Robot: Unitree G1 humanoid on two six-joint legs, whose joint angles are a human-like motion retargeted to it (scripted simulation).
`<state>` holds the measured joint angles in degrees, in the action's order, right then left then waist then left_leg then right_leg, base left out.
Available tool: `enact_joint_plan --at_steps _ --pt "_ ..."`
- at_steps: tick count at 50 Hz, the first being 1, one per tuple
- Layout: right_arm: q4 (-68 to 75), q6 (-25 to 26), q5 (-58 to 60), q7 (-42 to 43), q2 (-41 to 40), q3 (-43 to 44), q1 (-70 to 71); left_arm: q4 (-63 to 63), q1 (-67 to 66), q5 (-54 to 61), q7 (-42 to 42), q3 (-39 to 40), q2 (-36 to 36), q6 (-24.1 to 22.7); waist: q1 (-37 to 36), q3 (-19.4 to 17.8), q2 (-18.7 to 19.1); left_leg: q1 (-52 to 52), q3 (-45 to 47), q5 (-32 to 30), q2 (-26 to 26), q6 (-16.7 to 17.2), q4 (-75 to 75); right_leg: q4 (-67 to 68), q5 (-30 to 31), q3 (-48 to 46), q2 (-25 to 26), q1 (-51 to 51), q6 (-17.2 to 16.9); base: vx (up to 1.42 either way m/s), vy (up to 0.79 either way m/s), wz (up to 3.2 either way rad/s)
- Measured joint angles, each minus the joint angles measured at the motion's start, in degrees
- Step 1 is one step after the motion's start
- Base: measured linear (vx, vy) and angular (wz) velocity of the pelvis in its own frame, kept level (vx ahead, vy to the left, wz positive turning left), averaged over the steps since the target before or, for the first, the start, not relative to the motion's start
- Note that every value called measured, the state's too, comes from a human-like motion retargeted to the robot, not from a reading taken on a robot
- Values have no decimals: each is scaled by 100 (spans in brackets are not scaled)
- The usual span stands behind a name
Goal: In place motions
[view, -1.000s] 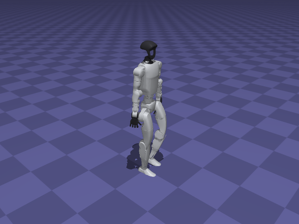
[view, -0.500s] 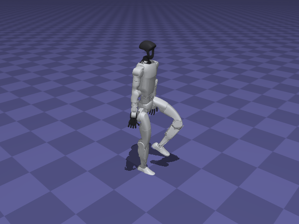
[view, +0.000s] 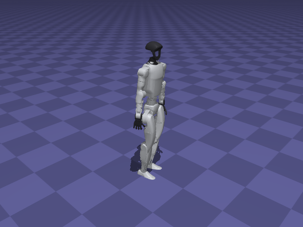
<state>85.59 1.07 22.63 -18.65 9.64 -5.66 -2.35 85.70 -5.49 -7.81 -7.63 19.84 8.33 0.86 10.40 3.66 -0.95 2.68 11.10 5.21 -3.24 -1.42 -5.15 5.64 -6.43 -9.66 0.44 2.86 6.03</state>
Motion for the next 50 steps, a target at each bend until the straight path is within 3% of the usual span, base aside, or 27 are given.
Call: enact_joint_plan --at_steps 15,21,29,35,42,50 --pt "22 -10 312 58 -18 -3 39 -144 196 -12 -54 -199 -73 -53 -113 -6 86 -93 125 128 24 -147 96 833 -107 -262 -157 295 -408 1 -2 -7" --pt "-60 -25 250 75 5 21 96 -21 260 -67 -45 -251 -65 -46 -70 -110 433 47 210 141 437 -161 43 3001 355 -84 -98 1525 -690 -8 -5 -25" --pt "-29 -22 238 77 32 31 58 32 301 -110 -30 -260 8 -41 66 -165 779 311 220 33 854 -216 40 6564 -170 -552 -113 3506 -327 -8 -5 -15" --pt "68 5 210 92 60 59 -32 59 335 -140 -21 -295 30 -38 253 -190 948 484 63 0 1030 -250 -32 7852 -269 -781 -86 4393 -252 -3 -2 9" --pt "123 39 207 120 94 87 -107 69 346 -125 -27 -306 -32 -51 161 -178 844 372 178 22 951 -268 13 6993 -192 -555 -121 3912 -238 1 0 -3" --pt "76 42 182 139 86 93 -175 160 247 -202 -26 -331 -88 -63 43 -78 592 170 243 107 673 -218 63 3036 370 341 409 1834 -670 7 2 4"
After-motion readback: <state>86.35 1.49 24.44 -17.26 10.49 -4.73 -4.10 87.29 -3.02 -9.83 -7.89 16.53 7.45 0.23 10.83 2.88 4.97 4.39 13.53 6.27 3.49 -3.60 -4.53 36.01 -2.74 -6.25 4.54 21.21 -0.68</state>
